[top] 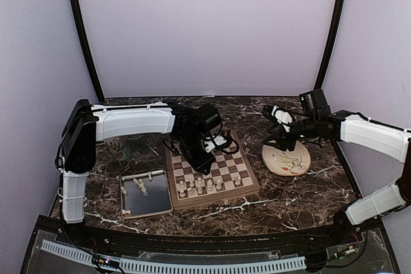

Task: Set up the chess pieces on the board
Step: Place the pawn on d2.

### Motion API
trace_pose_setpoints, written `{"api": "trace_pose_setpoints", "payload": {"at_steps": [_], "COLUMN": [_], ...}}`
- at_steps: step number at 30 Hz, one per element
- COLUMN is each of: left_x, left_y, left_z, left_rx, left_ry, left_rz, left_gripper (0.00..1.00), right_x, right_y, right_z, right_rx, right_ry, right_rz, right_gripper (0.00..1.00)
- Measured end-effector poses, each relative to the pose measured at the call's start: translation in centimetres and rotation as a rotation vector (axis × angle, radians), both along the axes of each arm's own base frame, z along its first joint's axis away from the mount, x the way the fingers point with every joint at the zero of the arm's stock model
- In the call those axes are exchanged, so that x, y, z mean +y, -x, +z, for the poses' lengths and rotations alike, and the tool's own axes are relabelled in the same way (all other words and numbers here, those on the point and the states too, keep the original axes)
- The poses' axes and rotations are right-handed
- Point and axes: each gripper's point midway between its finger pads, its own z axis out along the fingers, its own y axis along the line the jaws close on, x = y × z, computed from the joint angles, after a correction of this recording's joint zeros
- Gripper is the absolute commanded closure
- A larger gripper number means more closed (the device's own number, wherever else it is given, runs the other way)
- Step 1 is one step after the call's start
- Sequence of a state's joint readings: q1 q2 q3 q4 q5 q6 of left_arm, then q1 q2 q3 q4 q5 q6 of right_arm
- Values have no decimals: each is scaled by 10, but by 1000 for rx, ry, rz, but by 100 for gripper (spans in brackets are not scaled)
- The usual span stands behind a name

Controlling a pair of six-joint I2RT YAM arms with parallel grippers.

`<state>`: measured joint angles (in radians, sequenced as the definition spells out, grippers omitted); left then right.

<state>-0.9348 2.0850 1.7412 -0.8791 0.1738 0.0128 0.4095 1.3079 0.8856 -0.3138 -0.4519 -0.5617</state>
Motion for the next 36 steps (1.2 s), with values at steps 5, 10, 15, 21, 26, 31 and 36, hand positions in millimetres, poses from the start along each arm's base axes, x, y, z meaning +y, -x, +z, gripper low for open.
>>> {"api": "trace_pose_setpoints", "payload": {"at_steps": [5, 10, 15, 21, 26, 31, 36], "left_x": [1, 0, -2, -8, -7, -6, -6], "left_y": [3, 6, 10, 12, 13, 14, 15], "left_z": [-8, -11, -11, -12, -17, -18, -19], "left_rx": [15, 23, 32, 40, 49, 51, 50], "left_ry": [-21, -29, -24, -18, -30, -39, -43], "left_rz": [-14, -22, -30, -40, -42, -43, -49], "left_gripper": [89, 88, 88, 87, 87, 79, 73], "right_x": [0, 0, 0, 0, 0, 0, 0], "right_y": [0, 0, 0, 0, 0, 0, 0], "right_z": [0, 0, 0, 0, 0, 0, 0], "right_rx": [-2, -2, -2, -2, -2, -2, -3], "right_ry": [1, 1, 1, 1, 1, 2, 2], "right_rz": [1, 2, 2, 1, 2, 2, 3], "right_gripper": [53, 53, 53, 53, 53, 53, 53]}}
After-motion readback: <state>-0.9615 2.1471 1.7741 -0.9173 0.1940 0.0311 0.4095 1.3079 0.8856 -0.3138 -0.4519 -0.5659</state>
